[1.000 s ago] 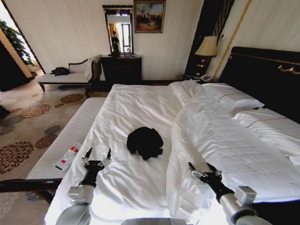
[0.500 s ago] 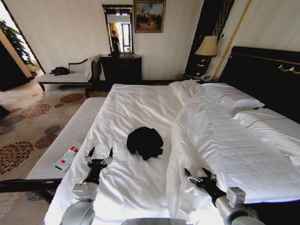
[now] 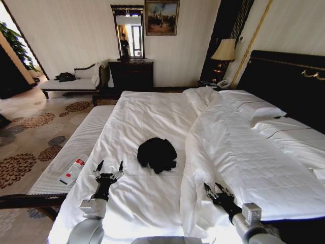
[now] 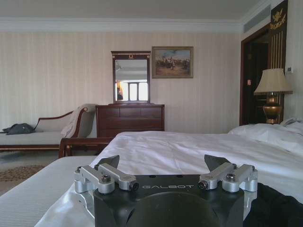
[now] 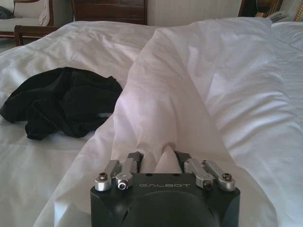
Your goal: Fold the clothes on the bed.
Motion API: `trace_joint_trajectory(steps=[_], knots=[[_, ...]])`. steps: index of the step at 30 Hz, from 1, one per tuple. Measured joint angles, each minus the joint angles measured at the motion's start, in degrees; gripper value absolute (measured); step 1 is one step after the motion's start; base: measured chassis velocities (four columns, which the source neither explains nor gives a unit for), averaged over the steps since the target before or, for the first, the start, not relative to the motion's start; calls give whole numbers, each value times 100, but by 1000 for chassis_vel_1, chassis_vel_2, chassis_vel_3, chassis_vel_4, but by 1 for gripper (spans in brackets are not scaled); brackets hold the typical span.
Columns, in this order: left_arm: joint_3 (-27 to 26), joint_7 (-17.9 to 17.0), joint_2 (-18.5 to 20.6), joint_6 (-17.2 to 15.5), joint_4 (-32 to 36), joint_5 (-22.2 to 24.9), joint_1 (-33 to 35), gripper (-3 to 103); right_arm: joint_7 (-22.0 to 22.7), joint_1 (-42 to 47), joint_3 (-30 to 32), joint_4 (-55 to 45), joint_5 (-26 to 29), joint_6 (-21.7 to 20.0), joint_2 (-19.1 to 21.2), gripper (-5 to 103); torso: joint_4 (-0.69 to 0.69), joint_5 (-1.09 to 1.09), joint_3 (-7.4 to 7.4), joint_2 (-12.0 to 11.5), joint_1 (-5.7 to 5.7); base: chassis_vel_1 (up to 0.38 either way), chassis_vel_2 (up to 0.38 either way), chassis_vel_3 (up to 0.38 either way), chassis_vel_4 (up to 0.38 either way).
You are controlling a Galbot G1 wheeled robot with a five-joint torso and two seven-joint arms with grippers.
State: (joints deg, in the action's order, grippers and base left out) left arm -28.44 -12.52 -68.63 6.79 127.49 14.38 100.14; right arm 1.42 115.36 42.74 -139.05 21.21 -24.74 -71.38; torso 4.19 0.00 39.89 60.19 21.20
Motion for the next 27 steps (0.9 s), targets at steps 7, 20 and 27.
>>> trace_joint_trajectory(steps=[7,20,27], knots=[[-2,-13,2,-10,18,4,-9,100,0,-10,-31,-1,-11,9,-41,12,0,0,0,0,0,0,0,0,0],[-22,-18,-26,-11,37,8,12,100,13,-22,39,-59,6,21,-114,2,0,0,0,0,0,0,0,0,0],[-24,-21,-64,-11,28,7,8,100,62,-199,683,-173,578,-46,-404,2,0,0,0,0,0,0,0,0,0]])
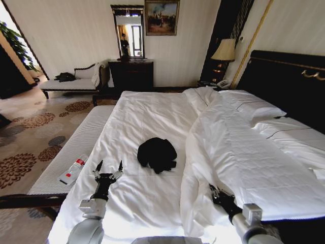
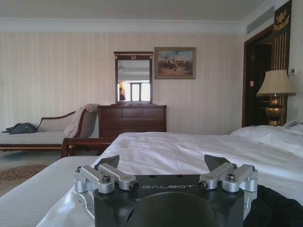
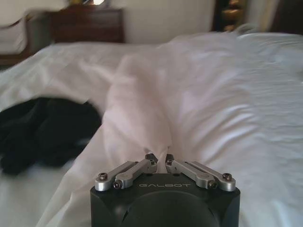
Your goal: Fold the clothes on the bed.
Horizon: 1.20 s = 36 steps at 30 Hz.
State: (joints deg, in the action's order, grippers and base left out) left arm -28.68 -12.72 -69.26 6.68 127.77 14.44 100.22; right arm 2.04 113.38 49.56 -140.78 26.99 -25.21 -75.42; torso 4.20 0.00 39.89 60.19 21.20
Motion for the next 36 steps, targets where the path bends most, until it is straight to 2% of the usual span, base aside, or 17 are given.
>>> trace_joint_trajectory(steps=[2,3,6,15,26,36], knots=[[-1,-3,-13,0,-12,1,-9,100,63,-166,334,-1,347,-87,-129,2,-1,0,0,0,0,0,0,0,0],[-1,-3,-13,0,-12,1,-9,100,63,-166,334,-1,347,-87,-129,2,-1,0,0,0,0,0,0,0,0],[8,-12,-15,0,-24,1,-23,100,170,-445,971,188,728,-136,-317,2,-1,1,0,0,0,0,0,0,0],[-43,-41,-71,-10,2,1,21,100,238,-645,2065,674,1030,-97,-514,2,-1,0,0,0,0,0,0,0,0],[-45,-77,-70,-59,19,-50,23,100,216,-927,3053,1395,1167,65,-314,2,-1,0,0,0,0,0,0,0,0],[-52,-94,-52,-76,23,-56,48,100,270,-1205,3951,2777,986,265,-82,2,0,0,0,0,0,0,0,0,0]])
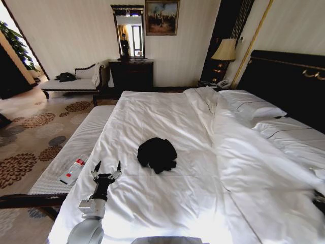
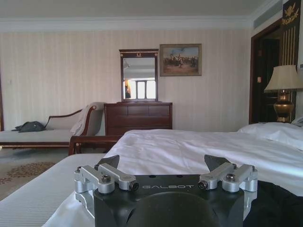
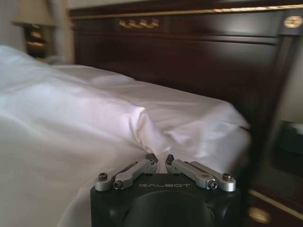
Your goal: Fold the clothes on the bed.
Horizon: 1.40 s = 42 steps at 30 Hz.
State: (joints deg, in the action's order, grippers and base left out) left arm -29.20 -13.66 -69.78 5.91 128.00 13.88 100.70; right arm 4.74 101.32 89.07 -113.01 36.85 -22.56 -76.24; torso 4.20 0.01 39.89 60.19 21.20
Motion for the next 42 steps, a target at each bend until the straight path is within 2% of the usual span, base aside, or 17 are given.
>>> trace_joint_trajectory(steps=[7,11,18,22,37,38,39,41,42], knots=[[15,-8,15,-15,15,-21,15,100,33,-183,283,966,-350,367,222,2,1,1,0,0,0,0,0,0,0],[9,-12,30,-23,39,-23,38,100,143,-376,405,1604,-839,771,389,2,-1,0,0,0,0,0,0,0,0],[-10,-16,50,-23,77,-36,91,100,256,-531,443,2416,-1397,1297,527,2,-3,2,0,0,0,0,0,0,0],[-8,-17,68,-23,110,-46,115,100,326,-616,473,2747,-1540,1489,635,2,-4,1,0,0,0,0,0,0,0],[-23,-20,61,-25,157,-59,175,100,413,-728,457,3148,-1515,1646,708,0,-1,0,0,0,0,0,0,0,0],[-25,-20,61,-25,163,-59,182,100,431,-730,457,3171,-1515,1646,706,5,0,-1,0,0,0,0,0,0,0],[-28,-20,62,-25,167,-59,188,100,440,-728,459,3184,-1516,1641,700,5,2,-2,0,0,0,0,0,0,0],[-39,-20,69,-25,175,-60,197,100,466,-696,475,3200,-1519,1616,662,15,7,-3,0,0,0,0,0,0,0],[-39,-20,69,-25,175,-60,197,100,466,-696,475,3200,-1519,1616,662,15,7,-3,0,0,0,0,0,0,0]])
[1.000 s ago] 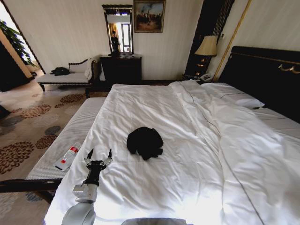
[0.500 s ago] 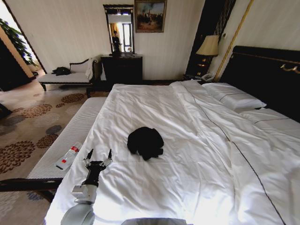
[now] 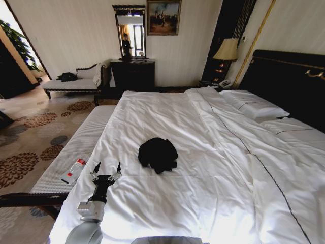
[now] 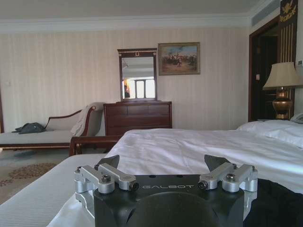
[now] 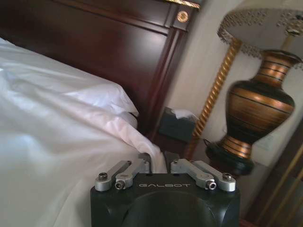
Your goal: Fold the clothes on the bed.
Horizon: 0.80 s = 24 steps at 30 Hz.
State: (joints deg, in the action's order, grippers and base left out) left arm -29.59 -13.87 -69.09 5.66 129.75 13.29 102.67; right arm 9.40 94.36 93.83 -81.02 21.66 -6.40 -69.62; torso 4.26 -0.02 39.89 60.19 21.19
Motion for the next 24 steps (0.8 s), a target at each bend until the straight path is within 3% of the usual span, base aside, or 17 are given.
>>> trace_joint_trajectory(steps=[6,14,21,24], knots=[[16,-2,-3,0,17,-6,20,100,97,21,47,98,9,99,-12,42,-5,1,0,1,0,0,0,0,0],[45,-2,-41,2,13,-9,34,100,64,152,180,112,111,197,81,65,-6,0,0,1,0,0,0,0,0],[50,-1,-42,4,13,-26,32,100,-68,221,89,-215,311,284,-57,96,-6,2,0,1,0,0,0,0,0],[41,-29,-41,1,9,-55,33,100,-163,265,0,-383,467,352,-113,99,-7,2,0,1,0,0,0,0,0]])
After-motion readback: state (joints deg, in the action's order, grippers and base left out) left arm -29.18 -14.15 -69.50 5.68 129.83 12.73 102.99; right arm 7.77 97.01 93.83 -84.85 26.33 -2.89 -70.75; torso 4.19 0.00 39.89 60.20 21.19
